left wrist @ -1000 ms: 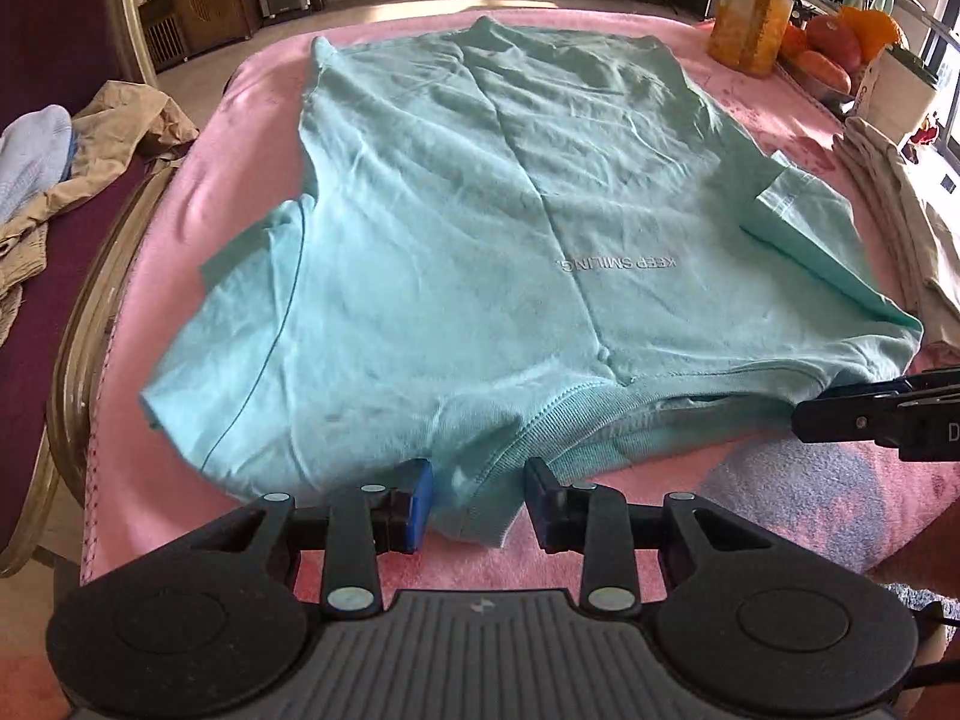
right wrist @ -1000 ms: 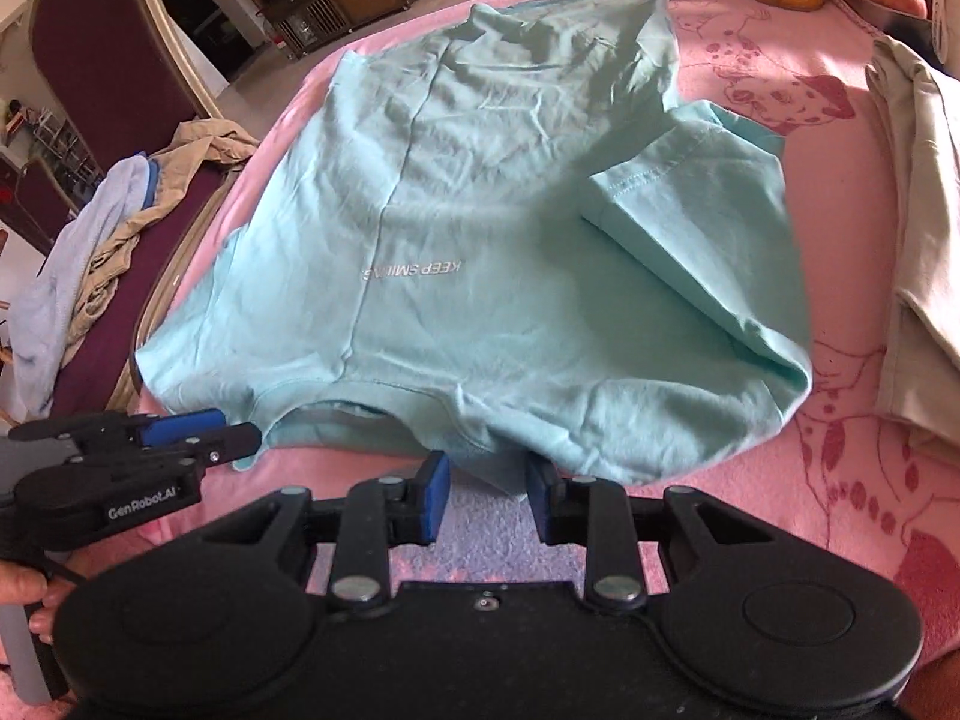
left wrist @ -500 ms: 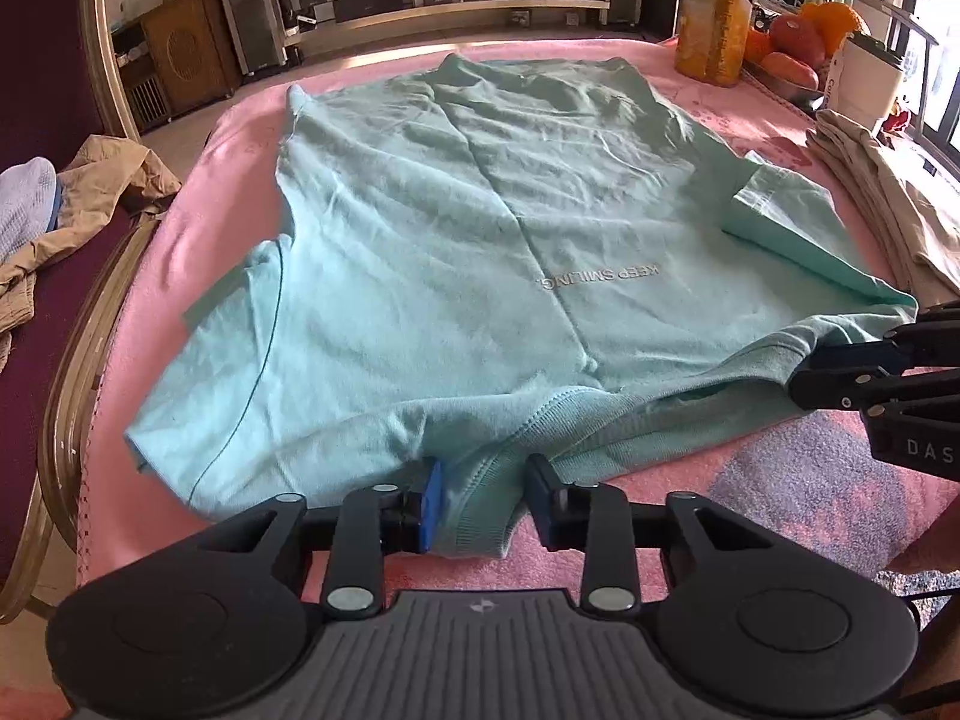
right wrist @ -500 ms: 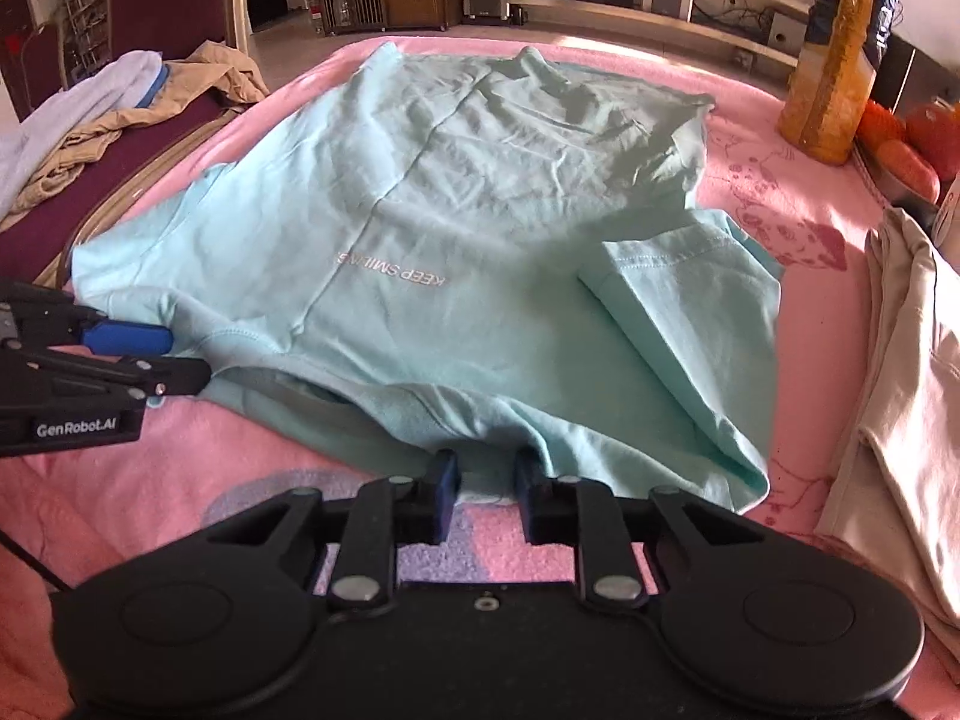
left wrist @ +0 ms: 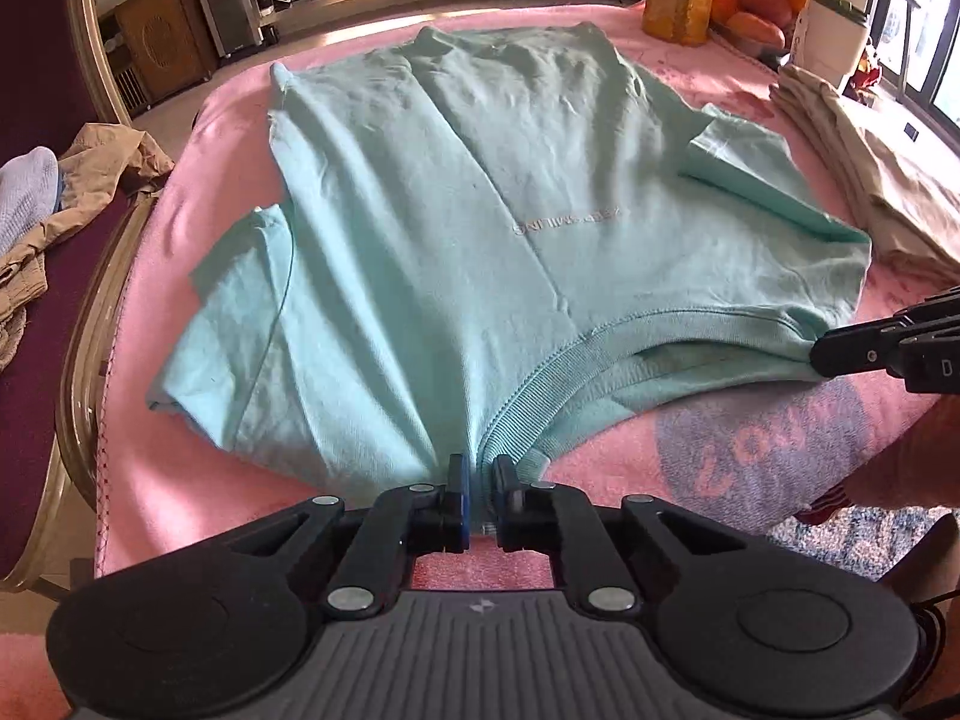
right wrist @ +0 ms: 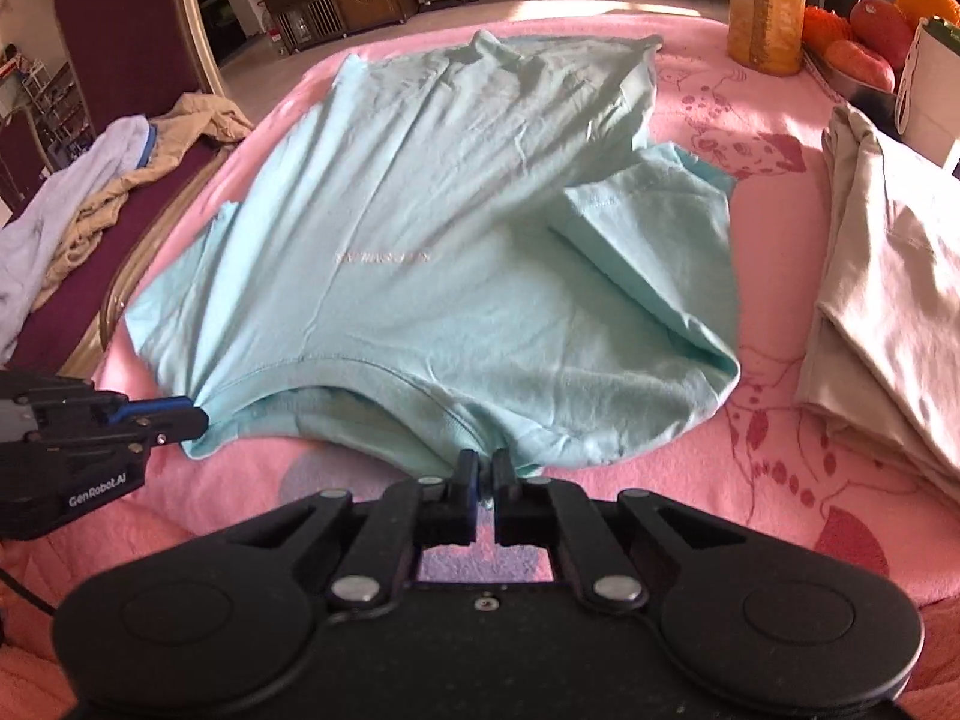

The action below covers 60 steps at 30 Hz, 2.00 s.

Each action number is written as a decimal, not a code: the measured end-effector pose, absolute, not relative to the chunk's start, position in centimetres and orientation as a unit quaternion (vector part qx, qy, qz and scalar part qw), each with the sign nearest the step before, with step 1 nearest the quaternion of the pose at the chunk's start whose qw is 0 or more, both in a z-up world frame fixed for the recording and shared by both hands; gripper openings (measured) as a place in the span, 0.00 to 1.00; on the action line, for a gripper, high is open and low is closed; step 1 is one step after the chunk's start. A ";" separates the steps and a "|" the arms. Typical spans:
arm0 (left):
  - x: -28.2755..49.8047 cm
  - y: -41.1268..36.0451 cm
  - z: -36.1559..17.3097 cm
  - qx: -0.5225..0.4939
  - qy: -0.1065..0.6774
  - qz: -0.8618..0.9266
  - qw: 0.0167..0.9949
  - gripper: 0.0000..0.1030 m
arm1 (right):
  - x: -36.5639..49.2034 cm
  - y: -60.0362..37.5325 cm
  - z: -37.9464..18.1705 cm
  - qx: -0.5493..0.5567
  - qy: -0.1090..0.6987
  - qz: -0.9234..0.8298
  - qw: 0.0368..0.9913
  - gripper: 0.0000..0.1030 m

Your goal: Fold clothes

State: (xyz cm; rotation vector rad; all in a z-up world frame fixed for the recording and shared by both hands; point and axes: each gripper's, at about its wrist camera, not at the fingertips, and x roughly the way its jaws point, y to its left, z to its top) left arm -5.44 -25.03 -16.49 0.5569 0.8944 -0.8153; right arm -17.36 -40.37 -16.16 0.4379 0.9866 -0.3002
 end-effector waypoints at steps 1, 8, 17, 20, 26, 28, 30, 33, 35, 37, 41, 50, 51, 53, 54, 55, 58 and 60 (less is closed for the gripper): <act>-5.5 -25.1 -16.4 0.262 0.413 -0.375 0.788 0.14 | -17.3 -40.2 -16.5 0.204 0.473 -0.140 0.846 0.06; -4.5 -21.8 -12.2 0.151 0.414 -0.397 0.805 0.23 | -18.8 -41.0 -12.7 0.223 0.422 -0.140 0.868 0.21; 3.5 -25.4 -14.5 0.163 0.436 -0.320 0.825 0.16 | -15.8 -46.2 -14.2 0.317 0.419 -0.162 0.835 0.08; 4.6 -24.4 -16.4 0.225 0.439 -0.227 0.840 0.14 | -16.2 -47.0 -15.6 0.297 0.442 -0.202 0.822 0.08; 5.7 -21.4 -15.2 0.192 0.462 -0.169 0.849 0.13 | -17.7 -49.4 -17.6 0.289 0.473 -0.266 0.789 0.00; 5.1 -21.0 -13.4 0.163 0.446 -0.204 0.856 0.14 | -18.2 -50.1 -15.6 0.320 0.445 -0.255 0.797 0.06; 4.5 -21.6 -11.2 0.163 0.419 -0.220 0.866 0.21 | -18.3 -50.4 -12.9 0.327 0.410 -0.243 0.816 0.09; 3.6 -22.9 -8.2 0.164 0.383 -0.245 0.875 0.24 | -17.1 -50.6 -8.0 0.304 0.361 -0.209 0.857 0.15; 3.3 -24.3 -7.4 0.160 0.376 -0.270 0.872 0.26 | -16.1 -50.6 -5.9 0.282 0.343 -0.194 0.875 0.19; 3.0 -25.5 -8.5 0.160 0.385 -0.295 0.860 0.29 | -15.0 -50.9 -6.2 0.276 0.346 -0.187 0.877 0.28; 2.4 -28.0 -12.3 0.171 0.420 -0.326 0.829 0.29 | -13.6 -51.9 -9.0 0.292 0.371 -0.185 0.862 0.28; 2.4 -29.6 -16.4 0.205 0.430 -0.323 0.818 0.35 | -10.1 -51.6 -15.5 0.269 0.424 -0.158 0.850 0.30; 2.4 -29.7 -16.7 0.209 0.428 -0.322 0.818 0.36 | -9.6 -51.2 -15.8 0.251 0.427 -0.155 0.855 0.31; 2.4 -29.8 -17.1 0.216 0.425 -0.320 0.819 0.37 | -8.7 -50.2 -16.0 0.197 0.432 -0.157 0.866 0.32; 2.3 -29.7 -17.2 0.215 0.421 -0.320 0.821 0.38 | -8.5 -49.7 -16.1 0.170 0.432 -0.161 0.871 0.32; 2.4 -29.6 -17.2 0.214 0.420 -0.320 0.822 0.38 | -8.3 -49.3 -16.3 0.145 0.434 -0.168 0.873 0.32; 2.5 -29.4 -17.2 0.204 0.422 -0.319 0.824 0.40 | -8.0 -49.0 -17.1 0.108 0.443 -0.180 0.872 0.31; 2.4 -29.3 -17.3 0.204 0.419 -0.320 0.825 0.40 | -8.1 -49.0 -17.4 0.111 0.447 -0.176 0.870 0.31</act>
